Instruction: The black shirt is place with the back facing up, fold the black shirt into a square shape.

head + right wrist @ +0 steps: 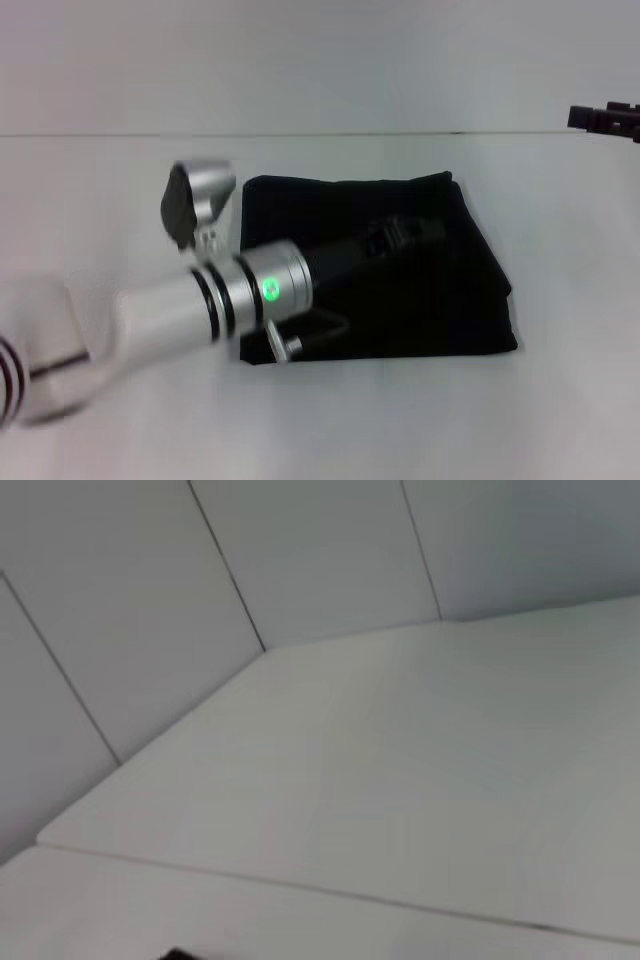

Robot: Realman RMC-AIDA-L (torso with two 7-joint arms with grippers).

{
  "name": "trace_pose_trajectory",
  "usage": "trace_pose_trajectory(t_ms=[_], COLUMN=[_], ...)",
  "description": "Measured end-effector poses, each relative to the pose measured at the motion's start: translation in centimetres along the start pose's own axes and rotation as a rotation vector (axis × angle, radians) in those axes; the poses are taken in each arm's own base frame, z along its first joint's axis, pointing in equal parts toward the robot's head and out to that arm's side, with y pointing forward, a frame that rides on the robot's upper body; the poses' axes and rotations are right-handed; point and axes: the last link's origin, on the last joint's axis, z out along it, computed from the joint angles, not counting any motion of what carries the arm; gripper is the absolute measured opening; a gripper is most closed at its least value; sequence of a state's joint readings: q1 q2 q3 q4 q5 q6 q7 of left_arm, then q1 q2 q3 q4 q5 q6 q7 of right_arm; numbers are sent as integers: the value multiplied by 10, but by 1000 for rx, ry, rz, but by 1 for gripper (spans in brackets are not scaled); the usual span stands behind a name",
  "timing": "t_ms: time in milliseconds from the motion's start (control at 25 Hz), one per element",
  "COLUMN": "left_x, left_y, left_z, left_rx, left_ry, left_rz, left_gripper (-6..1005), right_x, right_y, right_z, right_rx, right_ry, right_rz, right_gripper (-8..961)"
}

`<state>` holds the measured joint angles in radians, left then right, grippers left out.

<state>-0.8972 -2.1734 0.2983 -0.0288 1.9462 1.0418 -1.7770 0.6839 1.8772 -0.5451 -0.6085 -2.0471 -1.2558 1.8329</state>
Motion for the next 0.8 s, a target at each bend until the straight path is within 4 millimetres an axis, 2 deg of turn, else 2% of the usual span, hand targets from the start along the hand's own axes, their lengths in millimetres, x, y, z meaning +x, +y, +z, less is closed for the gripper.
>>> trace_pose_trajectory(t_ms=[80, 280, 360, 480, 640, 800], left_x=[-9, -16, -13, -5, 9, 21], left_y=[2, 29, 37, 42, 28, 10], left_z=[-1, -11, -22, -48, -76, -92], left_rx=[-35, -252, -332, -435, -376, -252], left_ry=[24, 12, 7, -7, -13, -4], left_rz=[20, 81, 117, 209, 354, 524], left_gripper=[44, 227, 294, 386, 508, 646], right_x=[2, 9, 9, 10, 12, 23], right_y=[0, 2, 4, 10, 19, 30], right_z=[0, 5, 8, 14, 26, 38], right_rx=[0, 1, -6, -25, -58, -91], right_ry=[18, 91, 116, 149, 188, 242], right_rz=[-6, 17, 48, 114, 215, 306], right_gripper=[856, 856, 857, 857, 857, 857])
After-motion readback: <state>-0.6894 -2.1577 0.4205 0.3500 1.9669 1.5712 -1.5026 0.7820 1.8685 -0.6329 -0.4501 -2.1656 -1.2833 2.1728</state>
